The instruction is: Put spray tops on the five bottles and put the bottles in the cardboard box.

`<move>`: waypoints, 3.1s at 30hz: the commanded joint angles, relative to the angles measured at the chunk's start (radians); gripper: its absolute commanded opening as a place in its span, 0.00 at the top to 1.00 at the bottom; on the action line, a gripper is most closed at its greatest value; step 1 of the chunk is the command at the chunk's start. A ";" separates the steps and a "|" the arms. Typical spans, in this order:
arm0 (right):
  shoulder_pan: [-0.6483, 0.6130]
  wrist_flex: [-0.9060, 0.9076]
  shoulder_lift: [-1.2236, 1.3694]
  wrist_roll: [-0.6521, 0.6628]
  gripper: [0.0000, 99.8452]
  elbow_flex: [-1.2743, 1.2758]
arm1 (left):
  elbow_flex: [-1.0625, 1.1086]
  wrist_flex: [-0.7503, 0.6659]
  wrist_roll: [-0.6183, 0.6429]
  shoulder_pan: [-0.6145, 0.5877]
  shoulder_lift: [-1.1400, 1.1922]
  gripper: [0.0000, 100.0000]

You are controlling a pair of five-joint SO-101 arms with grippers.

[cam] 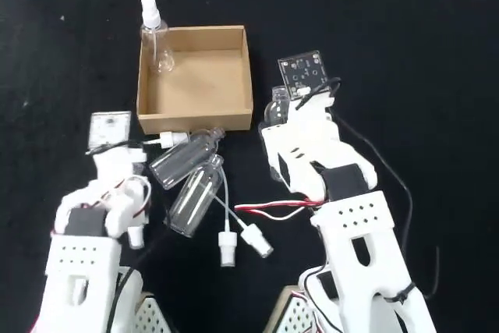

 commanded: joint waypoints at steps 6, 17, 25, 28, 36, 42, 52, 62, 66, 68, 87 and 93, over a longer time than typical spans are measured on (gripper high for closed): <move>0.025 -0.023 -0.038 0.003 0.90 -0.010 | 0.050 0.028 0.006 -0.140 -0.249 0.97; 0.025 -0.021 -0.038 0.003 0.90 -0.010 | 0.044 0.040 0.006 -0.340 -0.304 0.97; 0.025 -0.021 -0.038 0.003 0.90 -0.010 | 0.051 0.106 0.003 -0.558 -0.379 0.97; 0.025 -0.021 -0.038 0.003 0.90 -0.010 | 0.051 0.149 -0.002 -0.636 -0.428 0.97; 0.025 -0.021 -0.038 0.003 0.90 -0.008 | 0.151 0.167 -0.095 -0.773 -0.583 0.97; 0.025 -0.021 -0.038 0.003 0.90 -0.008 | 0.239 0.167 -0.107 -0.877 -0.637 0.82; 0.025 -0.026 -0.038 0.003 0.90 0.001 | 0.243 0.167 -0.129 -1.087 -0.632 0.70; 0.025 -0.026 -0.038 0.003 0.90 0.001 | 0.197 0.166 -0.184 -1.242 -0.632 0.70; 0.025 -0.026 -0.038 0.003 0.90 0.001 | 0.154 0.161 -0.216 -1.328 -0.631 0.70; 0.025 -0.026 -0.038 0.003 0.90 0.001 | 0.139 0.167 -0.241 -1.356 -0.631 0.70; 0.025 -0.026 -0.036 0.003 0.90 0.001 | -0.076 0.361 -0.400 -1.371 -0.628 0.70; 0.025 -0.025 -0.036 0.018 0.90 0.001 | -0.143 0.362 -0.422 -1.356 -0.520 0.70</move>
